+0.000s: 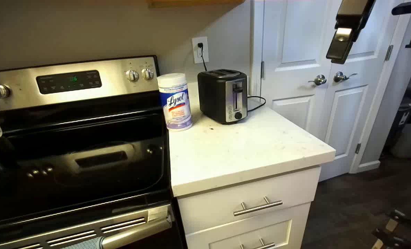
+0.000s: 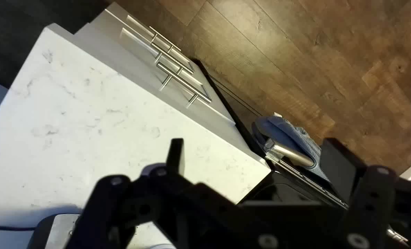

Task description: Push the toaster lever down

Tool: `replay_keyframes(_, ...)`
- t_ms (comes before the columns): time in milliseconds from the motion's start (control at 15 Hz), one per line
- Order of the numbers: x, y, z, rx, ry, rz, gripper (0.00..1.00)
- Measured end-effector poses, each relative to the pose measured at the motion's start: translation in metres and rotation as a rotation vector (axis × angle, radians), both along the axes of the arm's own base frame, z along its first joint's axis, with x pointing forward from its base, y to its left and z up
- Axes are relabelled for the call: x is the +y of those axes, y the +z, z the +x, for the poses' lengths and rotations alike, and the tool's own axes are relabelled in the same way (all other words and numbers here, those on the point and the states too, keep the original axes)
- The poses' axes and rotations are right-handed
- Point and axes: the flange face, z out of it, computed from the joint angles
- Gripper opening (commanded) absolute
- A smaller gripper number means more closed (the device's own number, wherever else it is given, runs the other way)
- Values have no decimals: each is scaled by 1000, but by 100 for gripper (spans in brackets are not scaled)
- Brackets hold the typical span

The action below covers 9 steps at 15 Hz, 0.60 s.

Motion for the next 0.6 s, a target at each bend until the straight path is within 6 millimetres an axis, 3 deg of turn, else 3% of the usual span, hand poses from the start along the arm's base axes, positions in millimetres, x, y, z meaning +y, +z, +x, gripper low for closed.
replay_keyframes(600,3,-2,0,3,7,-8,100)
